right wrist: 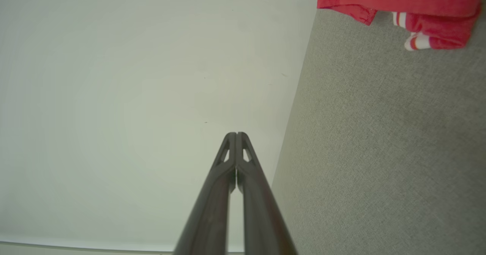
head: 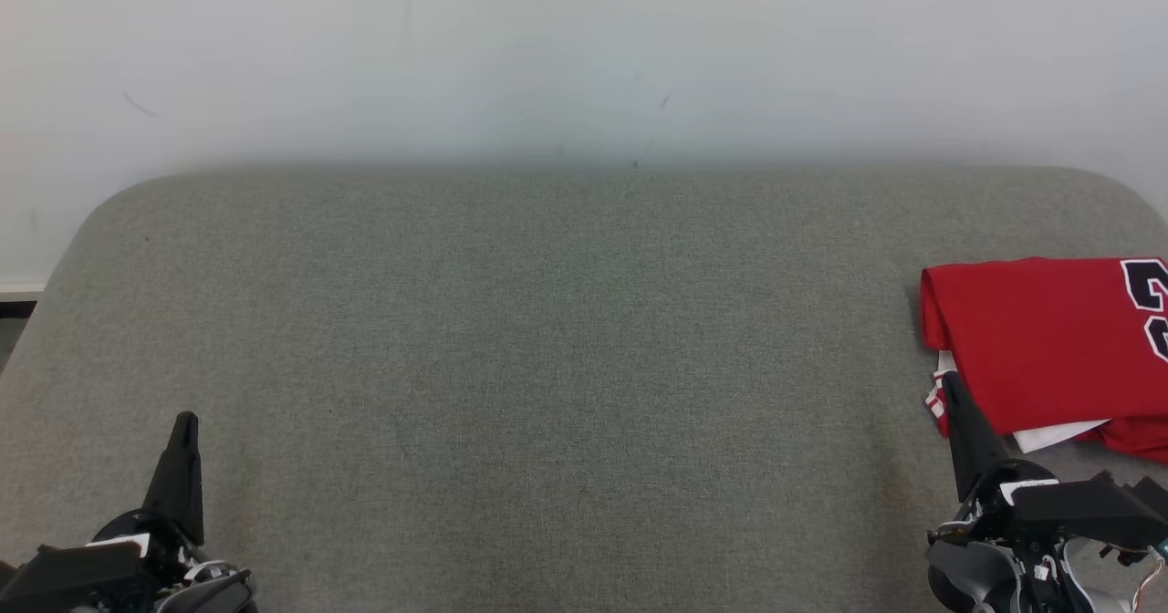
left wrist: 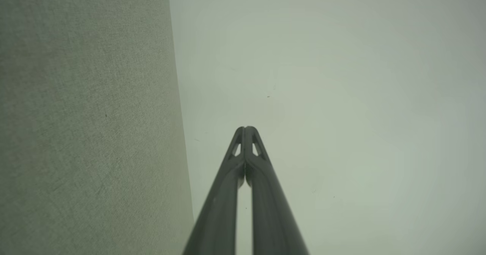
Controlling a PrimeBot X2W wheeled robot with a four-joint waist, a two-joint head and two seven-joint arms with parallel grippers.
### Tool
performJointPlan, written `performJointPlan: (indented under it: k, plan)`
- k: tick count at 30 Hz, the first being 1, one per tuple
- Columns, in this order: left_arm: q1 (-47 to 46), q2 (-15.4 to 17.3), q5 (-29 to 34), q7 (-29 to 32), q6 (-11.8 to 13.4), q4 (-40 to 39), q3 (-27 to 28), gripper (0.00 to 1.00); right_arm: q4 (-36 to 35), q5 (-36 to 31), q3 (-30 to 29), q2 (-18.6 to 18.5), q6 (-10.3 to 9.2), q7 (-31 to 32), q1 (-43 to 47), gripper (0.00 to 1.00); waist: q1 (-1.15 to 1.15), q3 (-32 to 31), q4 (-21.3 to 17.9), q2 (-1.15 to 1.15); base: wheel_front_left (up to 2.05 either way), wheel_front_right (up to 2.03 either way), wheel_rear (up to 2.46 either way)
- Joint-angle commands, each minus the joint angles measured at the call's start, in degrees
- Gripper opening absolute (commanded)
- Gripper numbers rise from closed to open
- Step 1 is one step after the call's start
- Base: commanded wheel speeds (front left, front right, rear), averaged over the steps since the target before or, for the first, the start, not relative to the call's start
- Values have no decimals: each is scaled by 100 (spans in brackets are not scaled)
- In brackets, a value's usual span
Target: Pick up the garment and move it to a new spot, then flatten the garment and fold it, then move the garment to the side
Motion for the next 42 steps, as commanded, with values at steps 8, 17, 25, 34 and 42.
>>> performJointPlan:
  k: [8,17,25,34,42]
  plan:
    - [-56,17,-57,10,-3,-20,16,0,-18,25,-8,-40,0,5,-39,0,0,0,0,0,0,0,0]
    - [-56,17,-58,10,-3,-20,17,0,-18,25,-8,-40,0,5,-39,0,0,0,0,0,0,0,0]
    - [-56,18,-58,9,-3,-21,15,0,-18,25,-9,-39,0,5,-38,0,0,0,0,0,0,0,0]
    - [-56,18,-58,9,-3,-21,17,0,-18,26,-9,-39,0,5,-39,0,0,0,0,0,0,0,0]
    - [-56,18,-58,9,-3,-20,16,0,-18,26,-9,-40,0,5,-38,0,0,0,0,0,0,0,0]
